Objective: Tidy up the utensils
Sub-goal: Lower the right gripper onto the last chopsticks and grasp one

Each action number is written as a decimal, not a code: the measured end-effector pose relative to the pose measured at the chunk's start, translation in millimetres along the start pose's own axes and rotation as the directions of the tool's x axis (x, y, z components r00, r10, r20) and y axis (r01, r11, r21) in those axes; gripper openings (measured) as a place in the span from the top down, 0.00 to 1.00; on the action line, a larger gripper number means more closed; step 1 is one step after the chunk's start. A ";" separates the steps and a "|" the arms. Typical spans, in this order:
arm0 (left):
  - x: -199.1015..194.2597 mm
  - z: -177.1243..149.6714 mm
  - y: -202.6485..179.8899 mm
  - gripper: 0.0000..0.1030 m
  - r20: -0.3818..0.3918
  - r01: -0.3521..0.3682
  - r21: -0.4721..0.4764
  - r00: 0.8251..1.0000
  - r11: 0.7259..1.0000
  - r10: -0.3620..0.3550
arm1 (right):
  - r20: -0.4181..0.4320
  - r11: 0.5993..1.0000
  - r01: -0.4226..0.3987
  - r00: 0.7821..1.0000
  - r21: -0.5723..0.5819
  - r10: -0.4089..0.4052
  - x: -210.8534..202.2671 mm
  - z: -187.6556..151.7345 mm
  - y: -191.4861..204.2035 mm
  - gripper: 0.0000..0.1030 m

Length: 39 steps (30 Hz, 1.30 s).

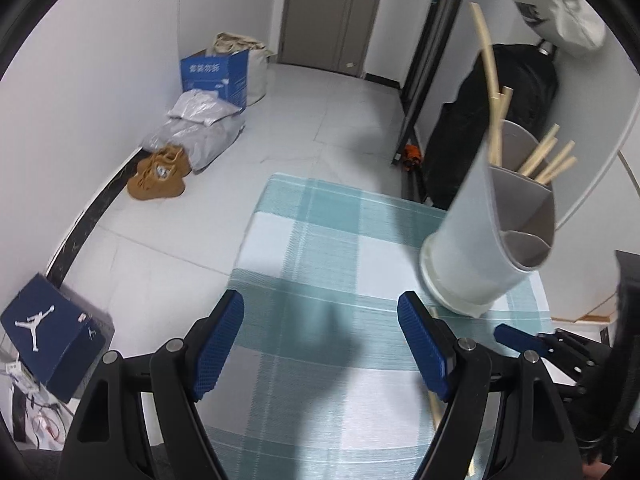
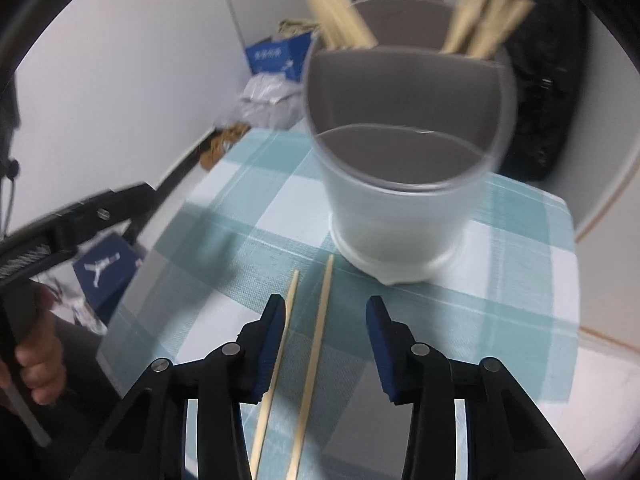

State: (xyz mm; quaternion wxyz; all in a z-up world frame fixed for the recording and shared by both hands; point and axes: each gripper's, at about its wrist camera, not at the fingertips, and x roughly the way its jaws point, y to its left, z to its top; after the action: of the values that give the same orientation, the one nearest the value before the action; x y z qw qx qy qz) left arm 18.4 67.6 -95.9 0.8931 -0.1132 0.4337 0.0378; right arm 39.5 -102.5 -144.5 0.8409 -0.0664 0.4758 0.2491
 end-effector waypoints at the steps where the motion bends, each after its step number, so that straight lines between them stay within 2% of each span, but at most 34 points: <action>1: 0.7 0.7 4.2 0.27 -0.004 0.001 -0.013 1.000 1.000 -0.001 | -0.019 1.000 0.001 1.000 -0.015 -0.001 6.2 2.2 3.9 0.64; 3: 3.2 2.4 10.8 0.27 -0.013 0.002 -0.035 1.000 0.999 -0.003 | -0.052 0.999 0.014 0.998 -0.033 -0.016 18.9 5.9 7.4 0.67; 5: 4.7 2.9 16.9 0.27 -0.020 0.001 -0.054 1.000 0.999 -0.002 | -0.082 0.999 0.034 0.996 -0.042 -0.037 30.0 8.4 10.3 0.75; 13: 10.4 1.9 33.3 0.27 -0.067 0.014 -0.119 0.997 0.993 -0.023 | -0.106 0.994 0.098 0.989 -0.046 -0.102 47.4 11.2 12.7 0.76; 20: 11.3 2.7 38.3 0.27 -0.076 0.014 -0.127 0.997 0.992 -0.023 | -0.092 0.987 0.149 0.984 -0.057 -0.154 51.5 14.6 12.8 0.82; 24: 11.4 2.1 39.5 0.27 -0.083 0.016 -0.131 0.996 0.991 -0.027 | -0.083 0.986 0.152 0.984 -0.075 -0.158 52.7 16.2 16.5 0.89; 25: 11.3 2.0 39.3 0.27 -0.083 0.014 -0.129 0.996 0.992 -0.024 | -0.083 0.988 0.139 0.986 -0.070 -0.144 52.7 15.9 16.1 0.94; 26: 11.2 1.8 39.2 0.27 -0.083 0.013 -0.129 0.996 0.992 -0.024 | -0.083 0.990 0.126 0.988 -0.065 -0.131 52.6 15.7 16.4 0.96; 31: 11.3 1.1 38.7 0.27 -0.086 0.012 -0.121 0.996 0.993 -0.023 | -0.066 0.992 0.113 0.991 -0.064 -0.117 46.7 11.8 15.3 0.96; 39: 11.5 0.7 30.4 0.27 -0.092 0.011 -0.090 0.996 0.996 -0.019 | 0.020 0.998 0.067 0.998 0.004 -0.067 11.4 3.1 11.2 0.96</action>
State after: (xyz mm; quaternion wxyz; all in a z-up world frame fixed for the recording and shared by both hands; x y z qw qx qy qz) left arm 21.0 96.9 -109.7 0.8663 -0.1578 0.4718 0.0452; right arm 41.3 -87.6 -150.9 0.8535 -0.0785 0.4654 0.2209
